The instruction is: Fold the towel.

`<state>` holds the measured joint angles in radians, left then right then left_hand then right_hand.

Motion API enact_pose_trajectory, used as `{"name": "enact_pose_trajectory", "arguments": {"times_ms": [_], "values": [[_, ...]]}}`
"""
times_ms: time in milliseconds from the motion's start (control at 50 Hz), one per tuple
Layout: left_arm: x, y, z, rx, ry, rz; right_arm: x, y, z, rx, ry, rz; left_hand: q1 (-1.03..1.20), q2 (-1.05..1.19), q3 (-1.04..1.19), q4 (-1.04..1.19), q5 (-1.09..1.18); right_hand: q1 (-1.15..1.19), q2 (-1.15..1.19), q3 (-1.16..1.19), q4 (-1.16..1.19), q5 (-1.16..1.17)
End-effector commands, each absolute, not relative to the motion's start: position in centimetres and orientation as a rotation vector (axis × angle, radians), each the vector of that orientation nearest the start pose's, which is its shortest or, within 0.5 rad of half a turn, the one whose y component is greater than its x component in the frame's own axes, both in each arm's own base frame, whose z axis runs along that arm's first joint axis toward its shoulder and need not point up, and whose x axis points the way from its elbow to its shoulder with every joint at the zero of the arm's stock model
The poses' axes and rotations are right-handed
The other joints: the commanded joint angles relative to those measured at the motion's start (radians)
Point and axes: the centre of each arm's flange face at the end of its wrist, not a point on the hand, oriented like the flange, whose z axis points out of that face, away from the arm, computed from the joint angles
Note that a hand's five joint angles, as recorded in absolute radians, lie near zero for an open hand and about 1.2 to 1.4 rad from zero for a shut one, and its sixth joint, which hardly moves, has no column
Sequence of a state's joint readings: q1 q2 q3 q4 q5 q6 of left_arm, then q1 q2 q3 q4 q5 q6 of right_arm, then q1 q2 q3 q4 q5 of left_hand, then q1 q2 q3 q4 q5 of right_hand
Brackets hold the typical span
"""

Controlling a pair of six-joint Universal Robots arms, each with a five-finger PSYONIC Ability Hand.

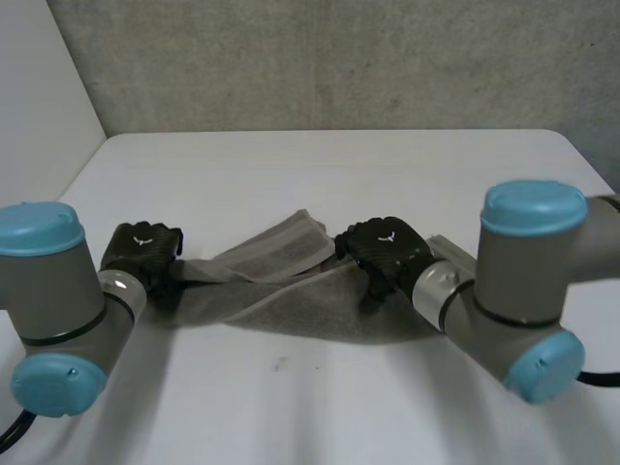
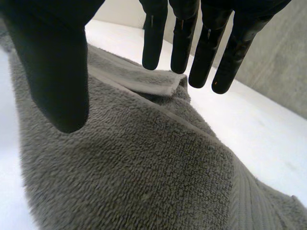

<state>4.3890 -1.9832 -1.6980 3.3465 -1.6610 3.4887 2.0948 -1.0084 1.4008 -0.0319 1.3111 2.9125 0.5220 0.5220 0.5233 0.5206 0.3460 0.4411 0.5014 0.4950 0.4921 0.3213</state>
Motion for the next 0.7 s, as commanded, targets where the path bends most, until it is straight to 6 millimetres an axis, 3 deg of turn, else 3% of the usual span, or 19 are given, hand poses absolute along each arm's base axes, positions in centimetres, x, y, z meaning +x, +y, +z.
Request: {"name": "enact_pose_trajectory", "arguments": {"times_ms": [20, 160, 440, 480, 500, 560, 700], "values": [[-21.7, -27.3, 16.4, 0.725, 2.364, -1.785, 33.7, -27.9, 15.8, -0.994, 2.116, -1.458, -0.003, -0.003, -0.004, -0.002, -0.001, 0.158, 0.097, 0.104, 0.107, 0.103], [-21.5, -26.2, 16.2, 0.746, 2.384, -1.769, 34.6, -29.5, 14.5, -0.995, 2.146, -1.417, -0.065, -0.065, -0.066, -0.063, -0.063, 0.248, 0.188, 0.194, 0.197, 0.194], [-21.4, -25.7, 15.9, 0.755, 2.397, -1.753, 34.9, -30.2, 13.5, -1.001, 2.184, -1.363, -0.121, -0.121, -0.122, -0.119, -0.119, 0.451, 0.391, 0.397, 0.4, 0.396], [-21.4, -25.7, 15.9, 0.755, 2.397, -1.753, 34.8, -30.2, 13.7, -0.997, 2.184, -1.365, -0.121, -0.121, -0.122, -0.119, -0.119, 0.862, 0.802, 0.809, 0.811, 0.808], [-21.4, -25.7, 16.0, 0.754, 2.395, -1.757, 34.8, -30.2, 13.7, -0.997, 2.184, -1.365, -0.121, -0.121, -0.122, -0.119, -0.119, 0.865, 0.805, 0.811, 0.814, 0.81], [-21.4, -25.8, 16.4, 0.748, 2.386, -1.773, 34.8, -30.1, 14.2, -0.998, 2.174, -1.377, -0.121, -0.121, -0.122, -0.119, -0.119, 0.955, 0.895, 0.901, 0.904, 0.9], [-21.4, -26.1, 17.1, 0.762, 2.374, -1.818, 34.0, -28.9, 19.0, -0.986, 2.095, -1.486, -0.1, -0.1, -0.101, -0.099, -0.099, 0.955, 0.895, 0.901, 0.904, 0.9]]}}
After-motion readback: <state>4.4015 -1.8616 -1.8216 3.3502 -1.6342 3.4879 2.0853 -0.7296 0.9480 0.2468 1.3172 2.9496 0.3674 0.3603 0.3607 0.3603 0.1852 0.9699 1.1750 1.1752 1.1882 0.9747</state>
